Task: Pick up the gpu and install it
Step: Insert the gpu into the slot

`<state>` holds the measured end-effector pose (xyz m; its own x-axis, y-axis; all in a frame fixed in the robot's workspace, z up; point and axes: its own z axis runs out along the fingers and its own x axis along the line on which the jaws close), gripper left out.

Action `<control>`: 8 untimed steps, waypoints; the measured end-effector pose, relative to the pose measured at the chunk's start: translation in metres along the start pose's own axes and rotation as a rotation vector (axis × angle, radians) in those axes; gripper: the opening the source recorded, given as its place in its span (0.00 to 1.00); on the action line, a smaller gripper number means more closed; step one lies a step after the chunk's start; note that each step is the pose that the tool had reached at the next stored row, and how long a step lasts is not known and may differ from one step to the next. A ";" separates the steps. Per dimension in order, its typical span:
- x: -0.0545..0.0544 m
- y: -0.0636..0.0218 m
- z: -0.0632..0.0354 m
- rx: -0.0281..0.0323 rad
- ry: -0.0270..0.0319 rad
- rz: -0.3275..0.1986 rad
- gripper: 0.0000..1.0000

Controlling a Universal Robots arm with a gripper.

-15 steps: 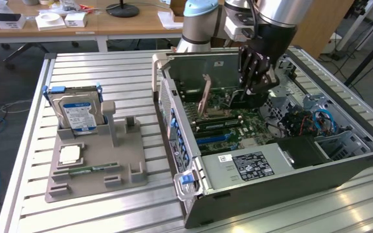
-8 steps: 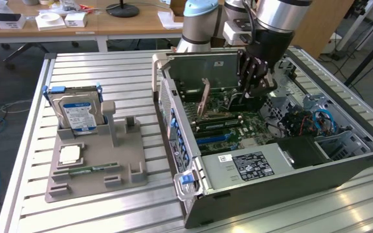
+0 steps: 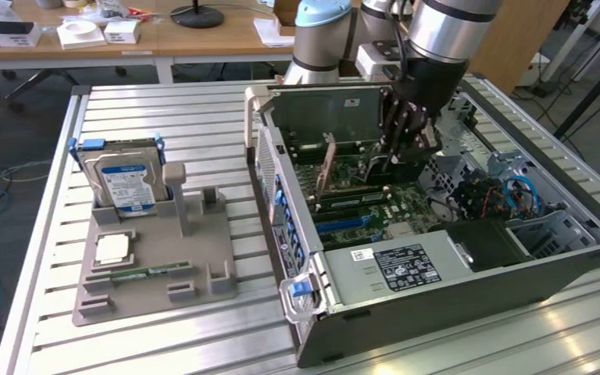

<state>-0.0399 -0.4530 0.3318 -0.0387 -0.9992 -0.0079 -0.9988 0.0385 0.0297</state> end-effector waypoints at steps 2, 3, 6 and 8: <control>0.000 0.0000 0.0028 0.0000 0.0001 -0.001 0.26; 0.000 -0.0001 0.0042 0.0000 0.0002 -0.002 0.26; 0.000 -0.0001 0.0081 0.0001 0.0001 -0.004 0.26; 0.000 -0.0002 0.0106 0.0000 0.0002 -0.005 0.26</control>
<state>-0.0401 -0.4530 0.3212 -0.0340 -0.9994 -0.0078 -0.9990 0.0337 0.0297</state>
